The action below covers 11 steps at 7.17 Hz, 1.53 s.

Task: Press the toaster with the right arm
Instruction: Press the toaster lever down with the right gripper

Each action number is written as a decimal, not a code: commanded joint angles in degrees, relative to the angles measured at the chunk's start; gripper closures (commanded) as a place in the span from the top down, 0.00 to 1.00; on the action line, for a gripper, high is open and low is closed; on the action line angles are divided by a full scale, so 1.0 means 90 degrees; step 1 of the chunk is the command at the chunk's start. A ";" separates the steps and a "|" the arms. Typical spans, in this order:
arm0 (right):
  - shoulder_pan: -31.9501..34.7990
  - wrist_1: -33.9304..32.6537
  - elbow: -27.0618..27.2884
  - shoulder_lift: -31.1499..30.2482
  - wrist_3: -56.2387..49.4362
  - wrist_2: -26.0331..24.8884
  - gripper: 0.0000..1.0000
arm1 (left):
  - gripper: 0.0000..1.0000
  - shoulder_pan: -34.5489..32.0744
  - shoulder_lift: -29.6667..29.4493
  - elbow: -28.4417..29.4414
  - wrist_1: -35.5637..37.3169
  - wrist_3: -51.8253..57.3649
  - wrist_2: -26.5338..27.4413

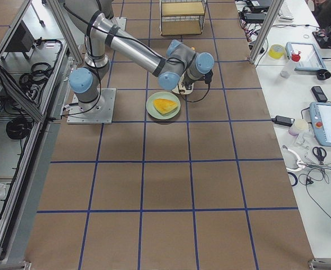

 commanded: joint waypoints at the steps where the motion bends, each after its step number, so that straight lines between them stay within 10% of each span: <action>1: 0.0000 -0.0187 0.0178 0.0064 -0.0099 -0.0027 0.03 | 1.00 0.0000 0.0000 0.0000 0.0000 0.0000 0.0003; 11: 0.0000 -0.0482 0.0355 -0.0169 0.0075 -0.0639 0.04 | 1.00 0.0000 0.0000 0.0000 0.0000 0.0000 0.0003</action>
